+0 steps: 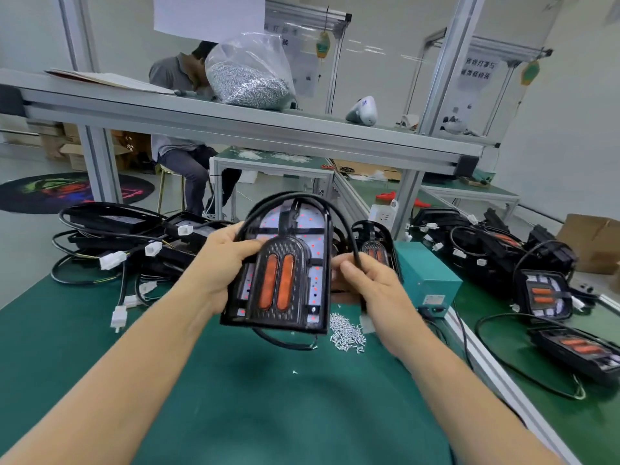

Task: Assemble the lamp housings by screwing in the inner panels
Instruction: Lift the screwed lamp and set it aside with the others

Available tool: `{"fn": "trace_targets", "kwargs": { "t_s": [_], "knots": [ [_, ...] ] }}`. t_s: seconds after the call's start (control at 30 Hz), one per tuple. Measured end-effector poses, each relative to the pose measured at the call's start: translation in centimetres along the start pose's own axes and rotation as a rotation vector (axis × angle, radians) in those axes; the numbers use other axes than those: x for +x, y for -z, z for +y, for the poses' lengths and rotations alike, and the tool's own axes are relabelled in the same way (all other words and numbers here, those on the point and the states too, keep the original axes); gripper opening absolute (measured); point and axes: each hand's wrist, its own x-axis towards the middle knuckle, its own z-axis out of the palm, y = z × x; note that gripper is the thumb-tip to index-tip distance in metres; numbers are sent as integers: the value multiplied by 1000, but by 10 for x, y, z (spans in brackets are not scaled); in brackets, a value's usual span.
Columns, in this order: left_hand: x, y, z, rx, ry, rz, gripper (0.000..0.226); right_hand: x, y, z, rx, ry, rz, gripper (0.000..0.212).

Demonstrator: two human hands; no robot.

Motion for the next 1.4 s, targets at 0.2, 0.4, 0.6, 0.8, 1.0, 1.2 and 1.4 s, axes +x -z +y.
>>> {"fn": "trace_targets", "kwargs": {
  "t_s": [0.2, 0.4, 0.6, 0.8, 1.0, 1.2, 1.4],
  "knots": [
    [9, -20, -14, 8, 30, 143, 16, -24, -9, 4, 300, -202, -117, 56],
    [8, -42, -23, 77, 108, 88, 18, -37, -1, 14, 254, -179, -127, 56],
    [7, -71, -26, 89, 157, -4, 17, -52, 12, 20, 386, -149, -2, 51],
    [12, -99, -35, 5, 167, -89, 40, -62, 34, 15, 530, -118, 191, 54],
    [7, -137, -61, 78, 115, -292, 23, -70, 71, 6, 603, -73, 414, 51],
    [3, -186, -87, 65, 228, -482, 42, -84, 118, 3, 574, -31, 622, 35],
    [-3, -258, -118, -81, 344, -531, 25, -113, 169, 9, 545, 34, 897, 39]
  ]
}}
